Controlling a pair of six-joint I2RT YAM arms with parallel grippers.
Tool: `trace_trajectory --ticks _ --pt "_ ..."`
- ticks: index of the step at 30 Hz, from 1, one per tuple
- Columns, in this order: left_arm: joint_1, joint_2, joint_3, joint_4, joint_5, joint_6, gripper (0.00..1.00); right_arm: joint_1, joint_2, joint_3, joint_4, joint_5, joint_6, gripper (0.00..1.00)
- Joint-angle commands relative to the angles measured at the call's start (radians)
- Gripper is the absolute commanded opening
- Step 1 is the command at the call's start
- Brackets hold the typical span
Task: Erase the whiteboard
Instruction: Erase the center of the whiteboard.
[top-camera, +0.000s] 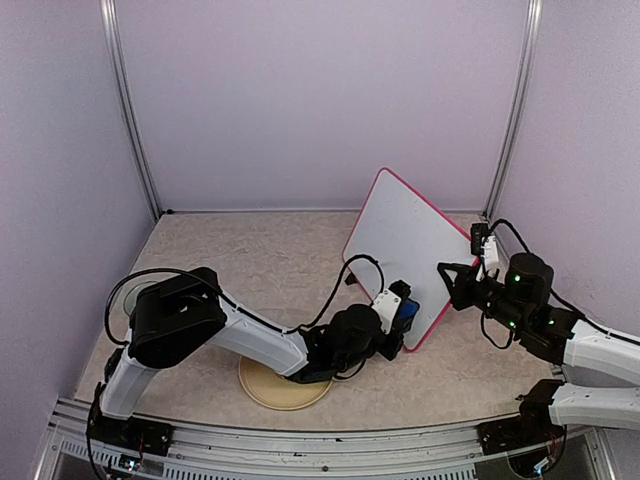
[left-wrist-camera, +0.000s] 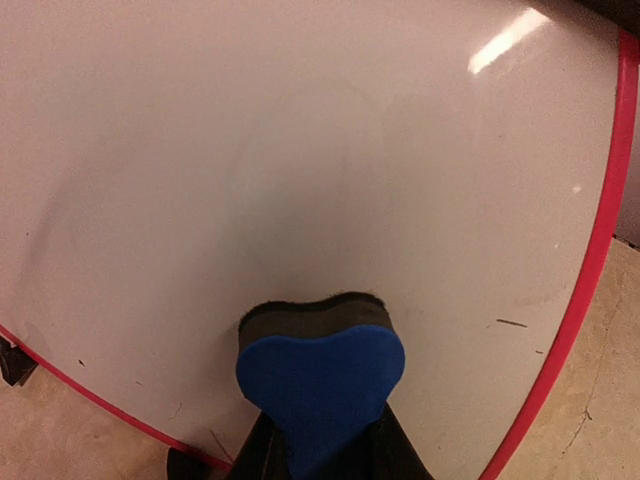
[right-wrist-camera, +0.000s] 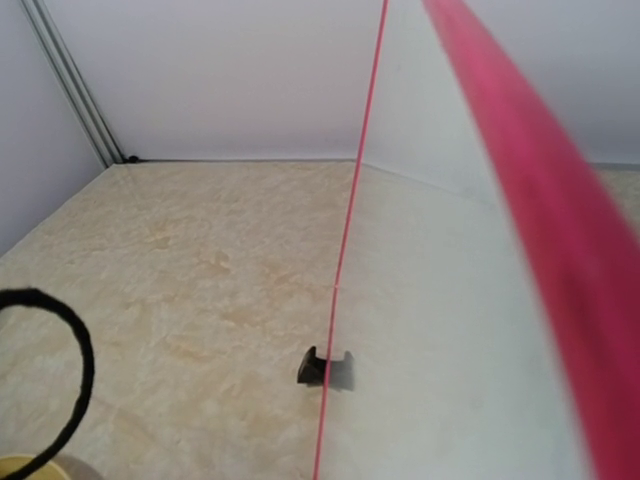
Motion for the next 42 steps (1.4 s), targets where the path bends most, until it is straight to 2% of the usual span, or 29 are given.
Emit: trace_trajectory --ticks 1,15,20,28,31,42 --pt "-0.044 -0.026 0.013 0.008 0.140 0.023 0.00 0.013 0.009 0.049 0.061 -0.115 0.062 0.00" --pt "-0.084 -0.017 0.032 0.022 0.182 0.045 0.00 0.013 -0.001 0.034 0.062 -0.110 0.064 0.00" --pt "-0.085 -0.010 0.031 0.019 0.154 0.046 0.00 0.013 -0.005 0.030 0.062 -0.108 0.063 0.00" --pt "0.001 -0.011 0.066 -0.084 -0.017 -0.009 0.01 0.012 -0.007 0.028 0.060 -0.113 0.066 0.00" --pt "0.048 0.006 0.113 -0.170 -0.040 -0.032 0.01 0.013 -0.005 0.027 0.062 -0.114 0.066 0.00" --pt "0.119 0.019 0.119 -0.211 -0.090 -0.049 0.01 0.013 -0.010 0.020 0.061 -0.115 0.071 0.00"
